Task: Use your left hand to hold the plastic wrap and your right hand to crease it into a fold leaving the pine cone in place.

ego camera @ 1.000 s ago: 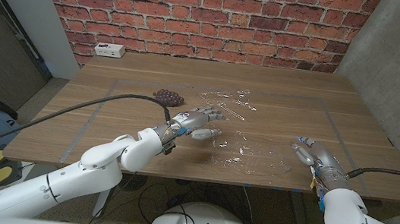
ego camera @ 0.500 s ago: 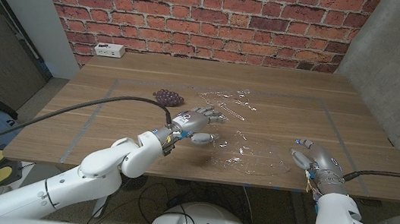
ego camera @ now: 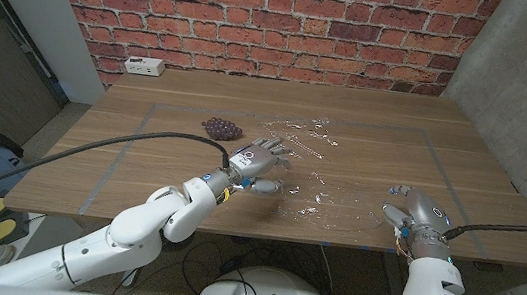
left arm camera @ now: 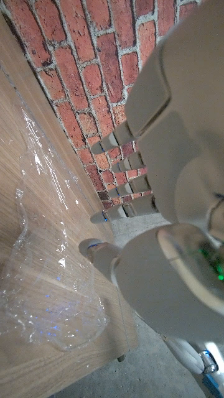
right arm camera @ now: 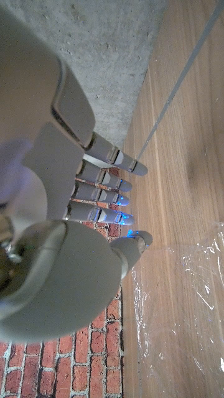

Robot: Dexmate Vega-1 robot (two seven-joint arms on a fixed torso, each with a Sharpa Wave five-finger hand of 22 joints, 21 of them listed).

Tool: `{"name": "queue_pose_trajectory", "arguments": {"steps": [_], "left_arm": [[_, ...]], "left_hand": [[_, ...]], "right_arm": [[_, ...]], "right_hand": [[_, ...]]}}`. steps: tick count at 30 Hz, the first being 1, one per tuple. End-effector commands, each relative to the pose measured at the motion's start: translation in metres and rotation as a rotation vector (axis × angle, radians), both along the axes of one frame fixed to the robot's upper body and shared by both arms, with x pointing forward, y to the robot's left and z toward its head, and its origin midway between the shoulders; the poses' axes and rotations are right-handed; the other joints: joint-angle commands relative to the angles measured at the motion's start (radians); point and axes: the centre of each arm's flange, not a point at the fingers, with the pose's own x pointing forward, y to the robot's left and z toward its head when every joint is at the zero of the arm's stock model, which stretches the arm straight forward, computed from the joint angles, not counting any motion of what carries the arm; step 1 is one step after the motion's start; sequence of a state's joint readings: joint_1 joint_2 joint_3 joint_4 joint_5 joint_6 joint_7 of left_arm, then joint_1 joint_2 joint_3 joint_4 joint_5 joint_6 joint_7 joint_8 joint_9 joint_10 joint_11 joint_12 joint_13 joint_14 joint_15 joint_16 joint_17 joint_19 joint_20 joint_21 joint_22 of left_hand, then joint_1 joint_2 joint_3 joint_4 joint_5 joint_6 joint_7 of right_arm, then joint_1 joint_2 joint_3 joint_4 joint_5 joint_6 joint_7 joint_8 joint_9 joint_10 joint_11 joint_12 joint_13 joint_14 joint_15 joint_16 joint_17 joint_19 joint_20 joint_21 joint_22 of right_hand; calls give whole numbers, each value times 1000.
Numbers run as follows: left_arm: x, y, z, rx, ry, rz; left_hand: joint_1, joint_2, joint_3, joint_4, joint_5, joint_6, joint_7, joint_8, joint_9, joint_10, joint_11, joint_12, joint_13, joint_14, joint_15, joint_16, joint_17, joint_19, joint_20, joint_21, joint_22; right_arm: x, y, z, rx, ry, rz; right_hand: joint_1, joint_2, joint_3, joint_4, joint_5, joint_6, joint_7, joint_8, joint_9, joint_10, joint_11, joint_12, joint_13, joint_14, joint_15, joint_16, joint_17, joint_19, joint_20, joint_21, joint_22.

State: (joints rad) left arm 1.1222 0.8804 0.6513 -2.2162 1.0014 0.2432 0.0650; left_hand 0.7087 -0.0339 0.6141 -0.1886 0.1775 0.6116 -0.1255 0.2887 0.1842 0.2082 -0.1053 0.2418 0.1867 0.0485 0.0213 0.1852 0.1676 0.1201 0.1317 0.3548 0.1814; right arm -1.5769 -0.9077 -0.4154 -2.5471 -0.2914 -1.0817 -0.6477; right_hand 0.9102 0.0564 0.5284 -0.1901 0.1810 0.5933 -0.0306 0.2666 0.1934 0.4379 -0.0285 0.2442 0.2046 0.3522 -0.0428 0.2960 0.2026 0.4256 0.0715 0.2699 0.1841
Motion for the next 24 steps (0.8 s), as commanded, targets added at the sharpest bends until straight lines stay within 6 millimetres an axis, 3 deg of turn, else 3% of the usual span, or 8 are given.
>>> {"name": "queue_pose_trajectory", "arguments": {"steps": [1, 12, 24], "left_arm": [[-4, -8, 0, 115, -56, 60], [-4, -12, 0, 165, -54, 82], [-4, -17, 0, 223, -8, 95]], "left_hand": [[32, -36, -28, 5, 10, -1, -24, -7, 2, -18, -2, -17, 4, -1, 1, -1, 4, 9, -1, -8, 0], [64, -70, -66, 16, 23, 46, -81, -8, 4, -28, -2, -24, 5, -12, 12, -3, 5, 11, -8, -24, 1], [96, -77, -90, 21, 32, 124, -91, 6, 7, -24, -3, -25, 5, -19, 11, -4, 5, 14, -12, -36, 1]], "right_arm": [[0, 1, 2, -83, 28, -88], [2, 3, 2, -113, 58, -121], [1, 7, 4, -136, 82, -117]], "right_hand": [[21, -33, -24, 4, 7, 11, -1, 1, 5, -3, -10, -8, 3, -10, -64, -3, 3, 6, 0, 1, 2], [58, -46, -40, 8, 20, 24, -20, -1, 7, -22, -34, -20, 5, -31, -78, -12, 6, -2, -11, -7, 2], [138, -37, -43, 8, 30, 54, -37, 5, 13, -46, -52, -34, 8, -56, -86, -23, 10, -7, -25, -13, 2]]}}
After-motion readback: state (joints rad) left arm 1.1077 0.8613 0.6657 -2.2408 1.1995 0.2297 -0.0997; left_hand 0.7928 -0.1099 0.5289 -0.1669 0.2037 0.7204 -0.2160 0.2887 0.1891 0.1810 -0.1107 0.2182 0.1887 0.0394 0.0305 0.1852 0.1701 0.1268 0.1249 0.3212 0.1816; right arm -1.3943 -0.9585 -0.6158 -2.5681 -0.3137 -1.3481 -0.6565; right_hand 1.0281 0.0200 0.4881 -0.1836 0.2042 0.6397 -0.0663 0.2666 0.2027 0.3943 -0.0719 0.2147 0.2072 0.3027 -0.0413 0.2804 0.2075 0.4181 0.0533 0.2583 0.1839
